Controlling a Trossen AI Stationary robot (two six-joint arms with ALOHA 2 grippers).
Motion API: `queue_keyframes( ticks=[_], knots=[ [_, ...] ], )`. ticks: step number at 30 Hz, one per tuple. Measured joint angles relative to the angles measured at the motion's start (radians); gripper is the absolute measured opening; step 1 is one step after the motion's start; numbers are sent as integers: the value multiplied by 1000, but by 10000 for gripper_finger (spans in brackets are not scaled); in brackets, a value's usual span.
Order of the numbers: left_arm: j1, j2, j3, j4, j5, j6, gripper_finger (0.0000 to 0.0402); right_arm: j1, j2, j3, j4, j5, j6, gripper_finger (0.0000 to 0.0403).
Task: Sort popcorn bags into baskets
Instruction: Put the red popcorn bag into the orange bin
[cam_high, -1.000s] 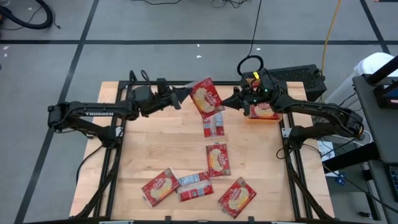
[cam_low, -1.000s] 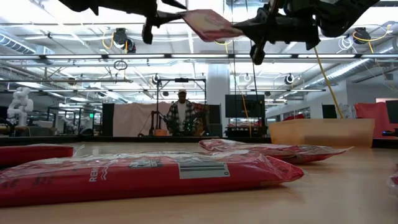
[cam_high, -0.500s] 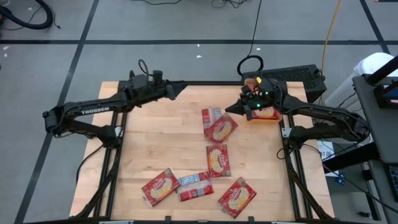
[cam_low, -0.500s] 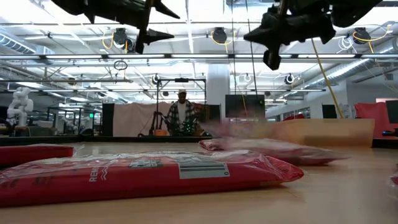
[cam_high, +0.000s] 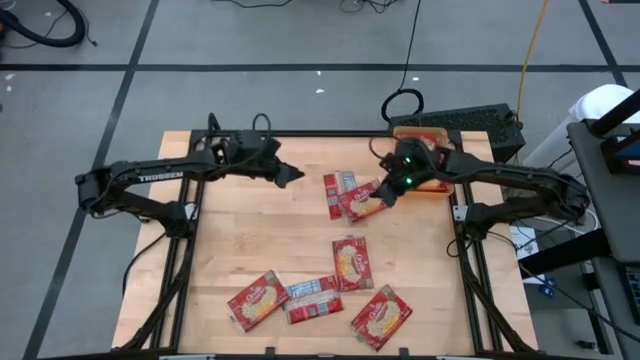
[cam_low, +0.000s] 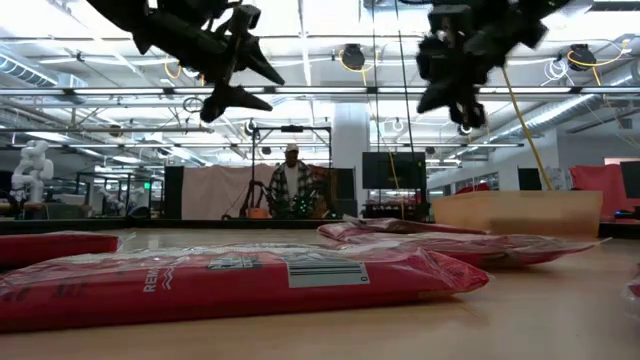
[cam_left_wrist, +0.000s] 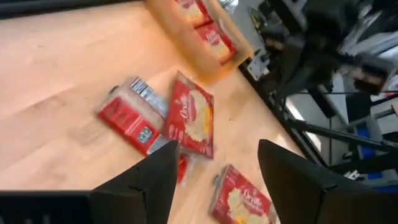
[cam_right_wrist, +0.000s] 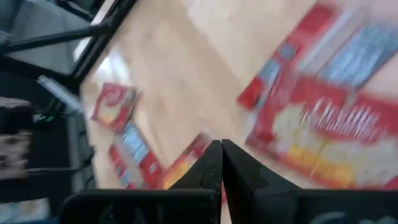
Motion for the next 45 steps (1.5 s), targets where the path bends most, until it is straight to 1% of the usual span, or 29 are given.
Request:
queue_keyframes(
  ticks=[4,8,13,15,17,19,22,24,27,29,32,35,37,39,42,45],
  knots=[
    [-23,59,0,-16,-2,-33,202,-26,142,202,-119,22,-159,7],
    [-53,101,0,-13,-8,-108,187,-66,333,396,-256,20,-382,32],
    [-109,108,0,-15,-106,-247,168,-145,562,578,-443,-13,-643,86],
    [-135,108,0,-16,-143,-283,160,-177,642,622,-520,-18,-731,112],
    [-158,108,0,-16,-174,-310,152,-205,713,653,-581,3,-795,139],
    [-180,108,0,-16,-207,-337,147,-226,773,673,-633,40,-865,165],
    [-208,108,0,-16,-270,-374,146,-246,842,688,-676,126,-959,199],
    [-220,108,0,-16,-302,-380,145,-259,863,684,-656,126,-996,217],
    [-222,108,0,-18,-317,-383,145,-272,873,678,-620,123,-1084,233],
    [-221,108,0,-23,-317,-382,145,-281,877,676,-619,121,-1131,236],
    [-221,108,0,-22,-317,-365,145,-291,876,675,-630,69,-1160,237],
    [-221,108,0,-22,-317,-356,145,-293,875,665,-634,61,-1185,237],
    [-220,108,0,-22,-317,-349,145,-293,876,644,-630,5,-1184,237],
    [-218,108,0,-22,-316,-336,145,-287,876,615,-626,-19,-1180,238],
    [-216,108,0,-23,-307,-314,145,-264,876,557,-623,-11,-1189,238],
    [-216,108,0,-24,-291,-284,145,-243,871,499,-575,52,-1196,235]
  ],
)
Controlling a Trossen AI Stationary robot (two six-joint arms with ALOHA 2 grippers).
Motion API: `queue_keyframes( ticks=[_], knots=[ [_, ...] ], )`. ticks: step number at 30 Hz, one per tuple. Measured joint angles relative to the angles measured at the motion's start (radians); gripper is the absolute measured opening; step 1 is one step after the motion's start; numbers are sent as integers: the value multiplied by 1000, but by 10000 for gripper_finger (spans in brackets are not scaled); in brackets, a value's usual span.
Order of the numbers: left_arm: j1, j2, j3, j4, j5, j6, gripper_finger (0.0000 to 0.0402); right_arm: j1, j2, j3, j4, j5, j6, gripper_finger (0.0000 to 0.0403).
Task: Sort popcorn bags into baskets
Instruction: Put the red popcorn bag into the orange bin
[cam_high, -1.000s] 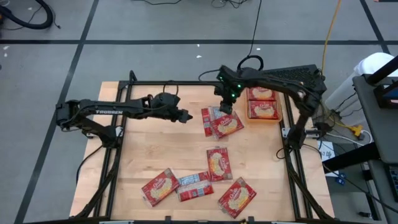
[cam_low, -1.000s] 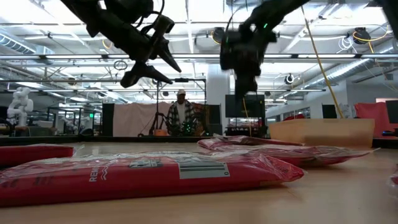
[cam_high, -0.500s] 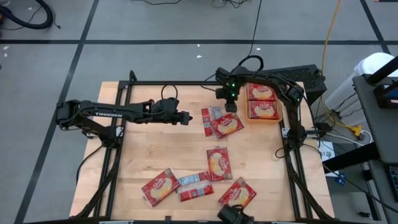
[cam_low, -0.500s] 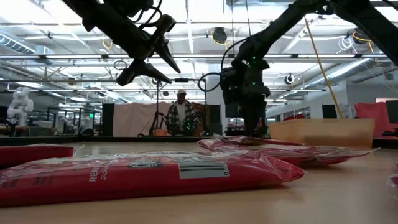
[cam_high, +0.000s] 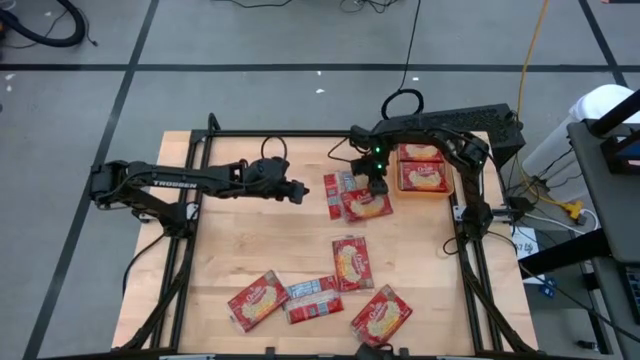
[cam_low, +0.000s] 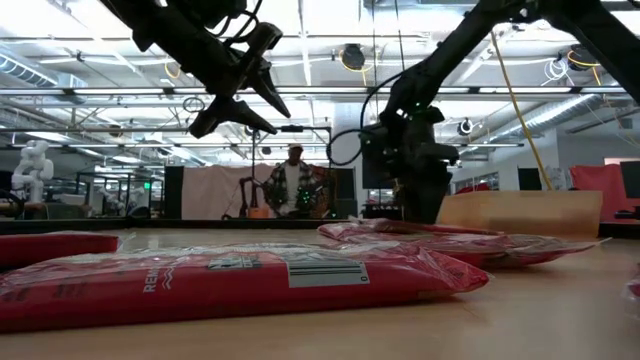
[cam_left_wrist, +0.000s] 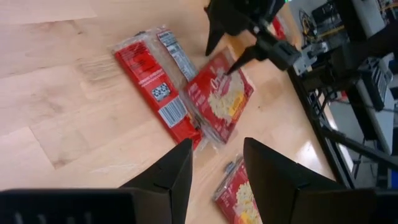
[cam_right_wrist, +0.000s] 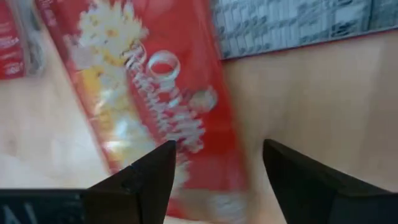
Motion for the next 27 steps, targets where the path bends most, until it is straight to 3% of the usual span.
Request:
queue_keyframes(
  ticks=[6,11,14,19,27],
  knots=[
    [0,0,0,-23,30,30,145,31,-3,-89,83,18,24,179],
    [0,0,0,-25,46,48,145,57,-7,-115,80,18,40,73],
    [5,0,0,-26,50,58,145,69,-4,-118,63,-66,94,15],
    [18,0,0,-21,70,62,145,85,-43,-122,53,-144,191,11],
    [25,-1,0,23,92,29,146,122,-220,-122,64,-135,285,0]
  ],
)
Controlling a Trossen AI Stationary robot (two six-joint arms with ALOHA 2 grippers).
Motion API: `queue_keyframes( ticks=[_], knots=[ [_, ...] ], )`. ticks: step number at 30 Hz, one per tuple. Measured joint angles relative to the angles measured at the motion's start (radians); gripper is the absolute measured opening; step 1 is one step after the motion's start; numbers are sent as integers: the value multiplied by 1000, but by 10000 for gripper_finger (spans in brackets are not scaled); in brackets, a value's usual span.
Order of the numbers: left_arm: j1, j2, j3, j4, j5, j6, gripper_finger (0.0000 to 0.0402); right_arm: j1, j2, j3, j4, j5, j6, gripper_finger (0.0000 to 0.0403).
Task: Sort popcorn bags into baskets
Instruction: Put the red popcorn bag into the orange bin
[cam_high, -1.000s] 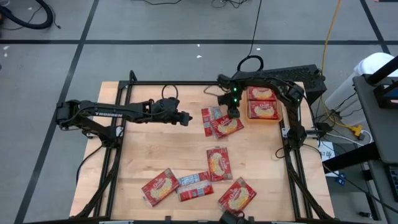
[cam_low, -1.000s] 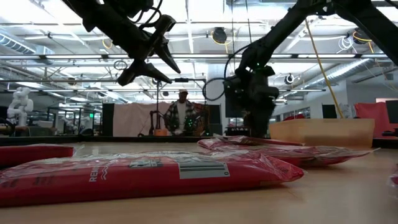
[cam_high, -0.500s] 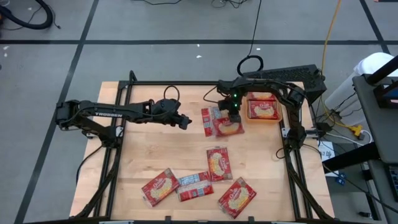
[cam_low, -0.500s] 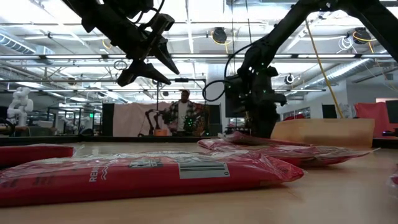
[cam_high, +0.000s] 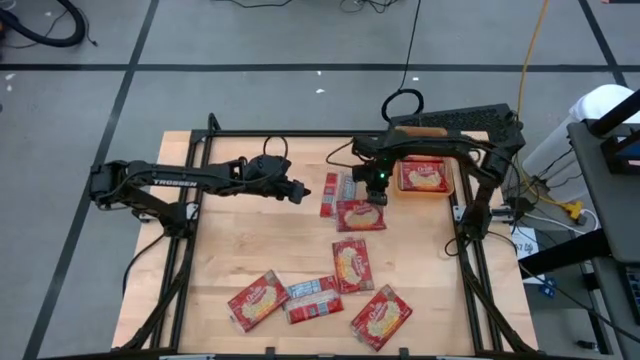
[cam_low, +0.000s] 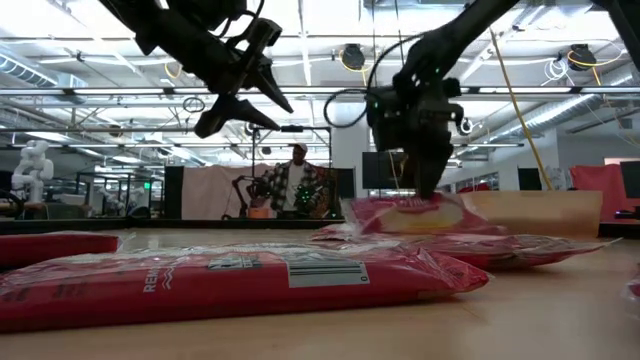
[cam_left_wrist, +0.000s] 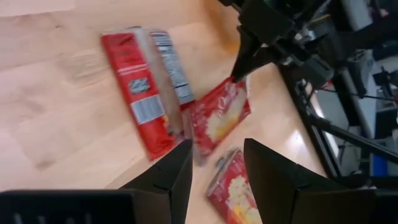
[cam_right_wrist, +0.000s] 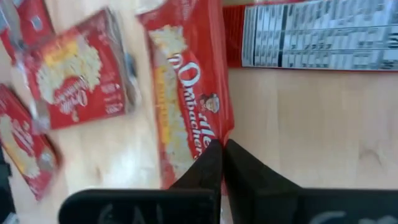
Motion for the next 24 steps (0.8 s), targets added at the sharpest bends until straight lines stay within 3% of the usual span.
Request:
queue_keyframes(
  ticks=[6,16,20,24],
  knots=[
    [-13,30,0,42,7,74,182,30,-91,0,41,3,122,0],
    [-14,194,-1,240,-9,359,298,97,-164,1,110,55,240,0],
    [11,299,-1,338,57,453,298,124,-164,1,118,75,241,0],
    [28,400,-2,453,156,508,263,141,-164,1,142,85,250,0]
  ],
)
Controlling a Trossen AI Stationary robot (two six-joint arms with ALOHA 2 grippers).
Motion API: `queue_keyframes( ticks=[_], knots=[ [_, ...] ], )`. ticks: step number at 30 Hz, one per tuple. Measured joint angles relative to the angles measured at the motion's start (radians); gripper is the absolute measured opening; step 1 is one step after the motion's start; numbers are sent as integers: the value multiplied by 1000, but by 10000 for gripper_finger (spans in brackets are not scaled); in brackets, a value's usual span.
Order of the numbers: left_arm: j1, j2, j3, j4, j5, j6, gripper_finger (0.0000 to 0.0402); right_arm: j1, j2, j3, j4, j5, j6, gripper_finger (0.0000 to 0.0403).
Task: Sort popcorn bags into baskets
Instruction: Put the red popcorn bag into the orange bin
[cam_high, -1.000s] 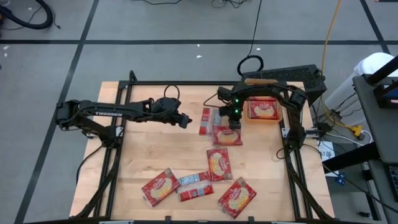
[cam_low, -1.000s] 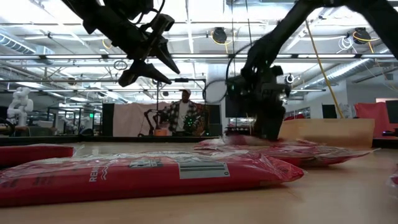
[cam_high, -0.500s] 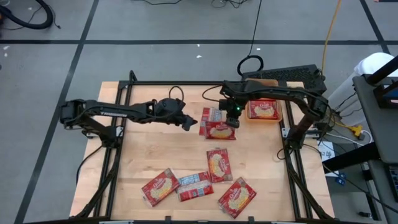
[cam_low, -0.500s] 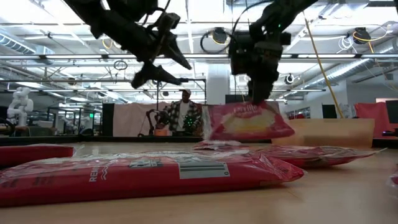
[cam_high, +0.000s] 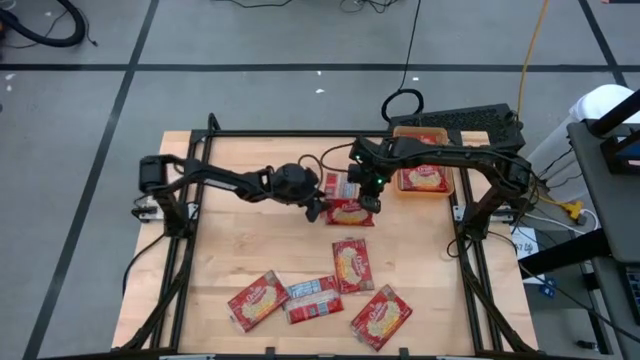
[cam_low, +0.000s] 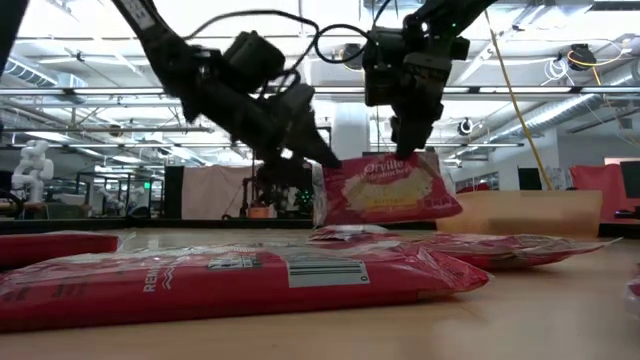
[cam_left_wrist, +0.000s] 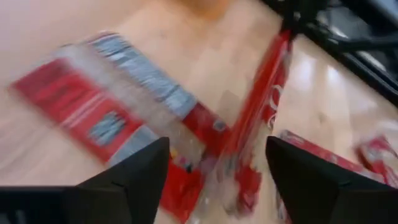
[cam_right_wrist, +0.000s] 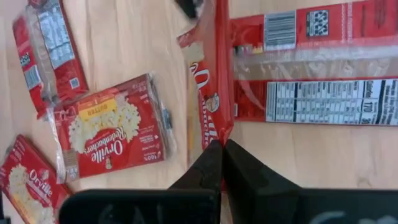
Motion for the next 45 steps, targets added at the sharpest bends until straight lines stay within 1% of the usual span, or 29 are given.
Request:
queue_keyframes(
  ticks=[2,4,6,9,10,12,14,16,18,19,20,24,29,32,36,40,42,45],
  knots=[
    [3,39,1,82,78,30,234,1,0,0,12,0,13,0],
    [5,64,2,123,140,38,194,0,0,0,23,0,24,0],
    [7,76,2,130,168,33,139,0,0,0,28,0,35,0],
    [16,70,2,129,202,10,40,0,0,1,25,-3,43,0],
    [20,61,1,122,214,-15,25,0,0,1,25,-6,44,0],
    [25,40,1,117,227,-48,22,0,-4,4,24,-8,76,1],
    [26,10,0,99,225,-28,28,-1,-24,4,31,-8,121,8],
    [27,-45,0,49,223,12,27,-1,-63,4,49,-10,149,24],
    [33,-99,3,-7,224,53,18,-1,-118,5,66,-10,170,46],
    [37,-133,3,-63,226,70,16,-3,-146,5,72,-9,181,59],
    [41,-166,1,-114,226,84,16,-5,-175,5,77,-9,192,72],
    [49,-308,1,-225,226,155,17,-12,-284,5,94,21,260,125],
    [50,-451,2,-288,229,179,17,-6,-384,2,140,28,339,177],
    [55,-523,2,-324,228,165,17,13,-430,-32,263,18,398,198],
    [66,-594,2,-371,226,164,19,49,-474,-117,492,23,489,214],
    [84,-649,2,-377,225,165,17,86,-483,-203,693,76,550,217],
    [93,-657,2,-365,225,161,17,103,-474,-238,791,101,573,215],
    [103,-662,2,-356,225,160,22,126,-447,-262,910,174,593,212]
  ],
)
